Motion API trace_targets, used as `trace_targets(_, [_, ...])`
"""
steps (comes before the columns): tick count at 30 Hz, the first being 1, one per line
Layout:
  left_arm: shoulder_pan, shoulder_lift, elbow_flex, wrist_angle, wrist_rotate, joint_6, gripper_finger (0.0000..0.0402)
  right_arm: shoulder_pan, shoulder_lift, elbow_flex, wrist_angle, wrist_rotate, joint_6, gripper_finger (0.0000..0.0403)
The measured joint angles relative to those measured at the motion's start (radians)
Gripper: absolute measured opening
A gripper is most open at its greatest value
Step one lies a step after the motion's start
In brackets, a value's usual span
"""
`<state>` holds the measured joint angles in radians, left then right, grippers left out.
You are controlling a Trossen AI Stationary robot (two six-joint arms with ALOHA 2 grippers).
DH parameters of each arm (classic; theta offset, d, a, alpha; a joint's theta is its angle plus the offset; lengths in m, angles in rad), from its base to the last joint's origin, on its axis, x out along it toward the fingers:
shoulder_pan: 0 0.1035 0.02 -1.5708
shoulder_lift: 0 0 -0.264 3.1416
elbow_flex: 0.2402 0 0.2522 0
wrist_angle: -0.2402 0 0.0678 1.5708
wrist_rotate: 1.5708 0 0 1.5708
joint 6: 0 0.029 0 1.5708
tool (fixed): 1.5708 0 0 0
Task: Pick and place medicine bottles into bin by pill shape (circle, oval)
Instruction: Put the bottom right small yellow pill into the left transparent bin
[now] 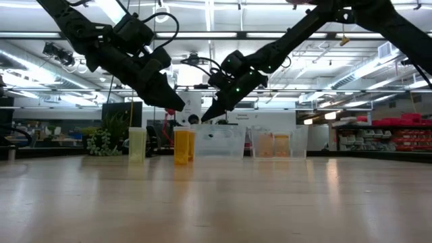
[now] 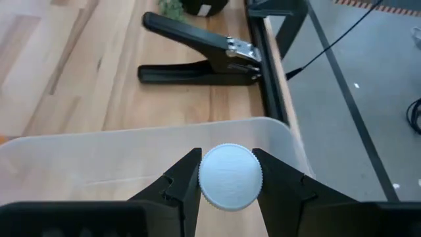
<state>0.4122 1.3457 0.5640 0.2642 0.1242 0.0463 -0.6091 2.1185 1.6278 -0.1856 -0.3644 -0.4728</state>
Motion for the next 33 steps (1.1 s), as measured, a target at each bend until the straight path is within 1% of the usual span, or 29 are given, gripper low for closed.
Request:
trace_targets(3, [0.007, 0.000, 0.000, 0.016, 0.000, 0.000, 0.0231, -0.001, 0.000, 0.000, 0.008, -0.001, 0.025, 0.0135])
trace_targets(13, [0.012, 0.000, 0.000, 0.051, 0.000, 0.000, 0.0231, -0.024, -0.001, 0.000, 0.033, -0.004, 0.032, 0.0135])
trace_targets(16, [0.012, 0.000, 0.000, 0.072, -0.006, 0.008, 0.0231, -0.034, -0.001, 0.000, 0.036, -0.025, 0.029, 0.0135])
trace_targets(19, [0.012, 0.000, 0.000, 0.082, -0.035, 0.025, 0.0231, -0.040, -0.001, 0.014, 0.001, -0.065, 0.039, 0.0135])
trace_targets(26, [0.024, 0.000, 0.000, 0.088, -0.047, 0.049, 0.0231, -0.042, -0.002, 0.013, -0.138, -0.082, -0.002, 0.0135])
trace_targets(33, [0.024, 0.000, 0.000, 0.092, -0.047, 0.075, 0.0231, -0.059, -0.002, -0.048, -0.112, -0.079, -0.010, 0.0135])
